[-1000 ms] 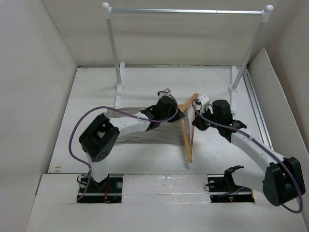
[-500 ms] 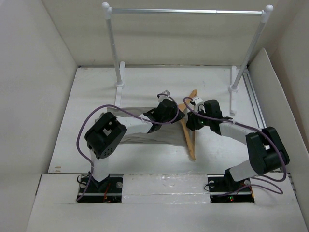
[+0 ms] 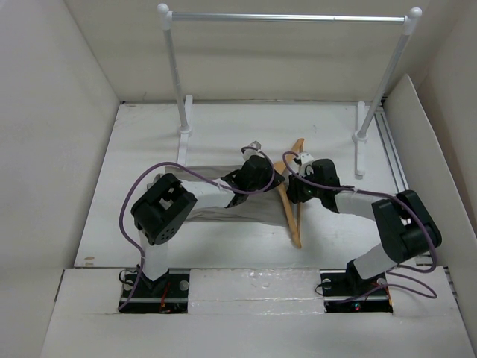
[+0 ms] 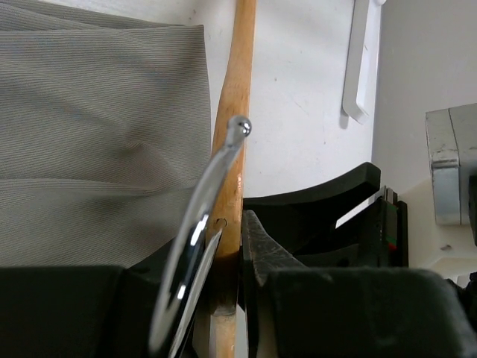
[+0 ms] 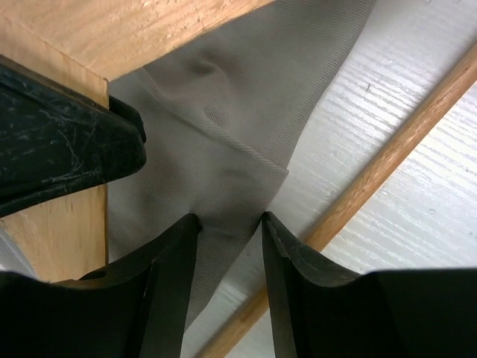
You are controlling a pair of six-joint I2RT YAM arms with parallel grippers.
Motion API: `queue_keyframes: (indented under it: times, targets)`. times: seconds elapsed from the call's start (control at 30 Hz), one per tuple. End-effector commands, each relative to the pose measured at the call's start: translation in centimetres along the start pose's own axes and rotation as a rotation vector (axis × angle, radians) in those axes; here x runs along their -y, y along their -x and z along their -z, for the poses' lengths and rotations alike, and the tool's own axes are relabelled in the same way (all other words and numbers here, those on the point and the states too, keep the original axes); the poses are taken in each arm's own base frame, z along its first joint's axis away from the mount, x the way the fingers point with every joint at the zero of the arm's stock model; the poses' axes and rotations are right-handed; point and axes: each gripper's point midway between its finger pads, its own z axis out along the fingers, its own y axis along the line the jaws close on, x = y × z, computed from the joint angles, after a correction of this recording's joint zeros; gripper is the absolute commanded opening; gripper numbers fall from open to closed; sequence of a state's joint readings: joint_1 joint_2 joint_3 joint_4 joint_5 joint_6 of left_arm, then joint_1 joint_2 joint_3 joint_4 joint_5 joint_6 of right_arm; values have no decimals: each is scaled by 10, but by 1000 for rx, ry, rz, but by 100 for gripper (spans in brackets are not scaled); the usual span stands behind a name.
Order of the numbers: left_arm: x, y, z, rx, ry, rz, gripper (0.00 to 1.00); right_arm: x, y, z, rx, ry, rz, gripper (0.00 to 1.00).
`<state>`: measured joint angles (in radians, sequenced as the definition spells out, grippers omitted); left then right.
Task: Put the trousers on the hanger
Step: Place trousers on hanger
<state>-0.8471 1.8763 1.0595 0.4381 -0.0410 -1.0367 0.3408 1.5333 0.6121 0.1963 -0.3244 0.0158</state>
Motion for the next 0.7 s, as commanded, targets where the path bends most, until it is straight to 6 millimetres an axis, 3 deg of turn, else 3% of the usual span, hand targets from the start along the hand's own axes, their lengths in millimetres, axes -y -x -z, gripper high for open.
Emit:
queue_keyframes:
  times: [0.0, 0.03, 0.07, 0.13, 0.27, 0.43, 0.67]
  targets:
    - [-67, -29, 4, -84, 210, 9, 0, 3, -2, -7, 22, -23, -35, 46]
    - [-68, -30, 5, -87, 212, 8, 0, 0, -3, -8, 20, -1, -41, 45]
    - [-71, -32, 5, -88, 219, 8, 0, -3, -1, -11, 33, 18, -39, 25]
    - [-74, -32, 5, -88, 228, 6, 0, -9, 1, -11, 37, 53, -49, 1]
    - [-78, -27, 9, -73, 253, -33, 0, -9, 32, 11, 136, 45, -25, 0]
    - [-91, -15, 16, -38, 328, -129, 0, 21, 62, 45, 159, -36, 20, 0]
    - [-120, 13, 33, 3, 407, -160, 0, 58, 61, 74, 180, -105, -32, 0]
